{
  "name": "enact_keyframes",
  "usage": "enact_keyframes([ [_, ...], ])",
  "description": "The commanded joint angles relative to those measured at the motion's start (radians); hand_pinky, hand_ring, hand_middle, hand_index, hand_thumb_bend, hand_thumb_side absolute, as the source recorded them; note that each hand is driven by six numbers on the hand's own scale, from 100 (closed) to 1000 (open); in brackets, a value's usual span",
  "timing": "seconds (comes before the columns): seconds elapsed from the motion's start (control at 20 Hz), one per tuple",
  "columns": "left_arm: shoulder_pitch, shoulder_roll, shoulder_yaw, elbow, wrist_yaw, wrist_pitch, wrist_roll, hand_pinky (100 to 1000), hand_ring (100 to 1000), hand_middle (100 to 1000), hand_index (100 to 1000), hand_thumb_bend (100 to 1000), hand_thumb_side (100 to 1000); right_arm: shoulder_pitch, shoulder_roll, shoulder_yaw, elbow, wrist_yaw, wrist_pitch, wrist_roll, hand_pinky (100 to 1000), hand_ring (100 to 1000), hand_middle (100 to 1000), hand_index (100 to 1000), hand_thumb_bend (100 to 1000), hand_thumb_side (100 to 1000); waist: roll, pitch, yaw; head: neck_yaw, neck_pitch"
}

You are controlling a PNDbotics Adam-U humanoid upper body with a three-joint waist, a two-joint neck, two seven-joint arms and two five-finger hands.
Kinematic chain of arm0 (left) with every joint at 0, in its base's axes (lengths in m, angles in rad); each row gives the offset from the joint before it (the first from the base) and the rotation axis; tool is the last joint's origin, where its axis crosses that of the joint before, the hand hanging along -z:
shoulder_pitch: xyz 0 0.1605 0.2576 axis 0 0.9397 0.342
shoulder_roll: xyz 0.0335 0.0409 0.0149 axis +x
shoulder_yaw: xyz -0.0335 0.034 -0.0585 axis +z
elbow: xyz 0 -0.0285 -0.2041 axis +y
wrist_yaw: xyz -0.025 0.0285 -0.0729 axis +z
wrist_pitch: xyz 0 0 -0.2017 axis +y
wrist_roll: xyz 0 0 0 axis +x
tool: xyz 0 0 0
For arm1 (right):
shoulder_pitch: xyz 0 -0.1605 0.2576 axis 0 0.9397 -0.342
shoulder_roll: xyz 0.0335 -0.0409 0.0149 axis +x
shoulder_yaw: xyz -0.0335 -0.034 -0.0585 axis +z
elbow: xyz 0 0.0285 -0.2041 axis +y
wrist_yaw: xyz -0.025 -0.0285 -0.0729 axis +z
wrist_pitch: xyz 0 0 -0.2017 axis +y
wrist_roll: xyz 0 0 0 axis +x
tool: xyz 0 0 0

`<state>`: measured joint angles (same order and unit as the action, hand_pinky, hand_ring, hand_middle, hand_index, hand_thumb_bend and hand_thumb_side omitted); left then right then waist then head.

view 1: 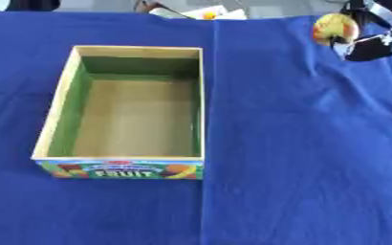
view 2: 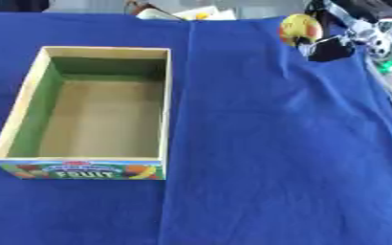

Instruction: Pick up objects on the table and place them in the box.

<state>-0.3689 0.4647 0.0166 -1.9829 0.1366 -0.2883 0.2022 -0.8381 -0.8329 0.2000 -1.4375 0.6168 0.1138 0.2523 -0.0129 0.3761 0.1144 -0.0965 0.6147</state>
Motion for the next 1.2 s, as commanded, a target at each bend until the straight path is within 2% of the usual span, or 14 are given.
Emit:
enact_keyframes([
  [0.05,-0.007,0.019,0.005,-0.017,0.008,0.0,-0.001,712,935,949,993,100,1000,-0.039,-0.04,-0.005,-0.085,-0.021,-0.01,-0.013,655,464,338,297,100,186,-0.003,-0.03,0.0,0.003,0.01],
  [0.2,-0.012,0.017,0.003,-0.017,0.011,-0.001,-0.004,714,935,949,993,100,1000,-0.079,-0.014,0.017,-0.155,-0.011,-0.019,0.006,653,464,339,299,100,198,-0.005,-0.035,0.002,0.0,0.017],
  [0.25,-0.014,0.016,0.002,-0.017,0.012,-0.003,-0.004,714,935,949,993,100,1000,-0.092,-0.001,0.025,-0.178,-0.006,-0.019,0.017,653,464,340,299,100,273,-0.005,-0.037,0.004,-0.003,0.02],
  [0.3,-0.017,0.015,0.002,-0.017,0.012,-0.005,-0.005,715,935,949,993,100,1000,-0.105,0.013,0.032,-0.198,-0.001,-0.015,0.03,652,463,340,299,100,202,-0.006,-0.039,0.005,-0.006,0.022],
  [0.5,-0.027,0.003,-0.001,-0.017,0.014,-0.021,-0.008,717,935,948,992,100,1000,-0.17,0.094,0.053,-0.25,0.011,0.011,0.081,634,451,340,304,100,204,-0.006,-0.045,0.017,-0.021,0.029],
  [0.85,-0.041,-0.004,-0.005,-0.017,0.02,-0.043,-0.015,722,933,945,990,100,1000,-0.243,0.25,0.094,-0.239,0.07,0.013,0.127,625,448,345,312,100,205,-0.007,-0.047,0.032,-0.044,0.032],
  [1.2,-0.07,-0.011,-0.01,-0.017,0.007,-0.102,-0.02,726,932,943,990,100,1000,-0.215,0.403,0.102,-0.225,0.16,0.032,0.12,626,443,345,314,100,204,-0.01,-0.037,0.05,-0.059,0.035],
])
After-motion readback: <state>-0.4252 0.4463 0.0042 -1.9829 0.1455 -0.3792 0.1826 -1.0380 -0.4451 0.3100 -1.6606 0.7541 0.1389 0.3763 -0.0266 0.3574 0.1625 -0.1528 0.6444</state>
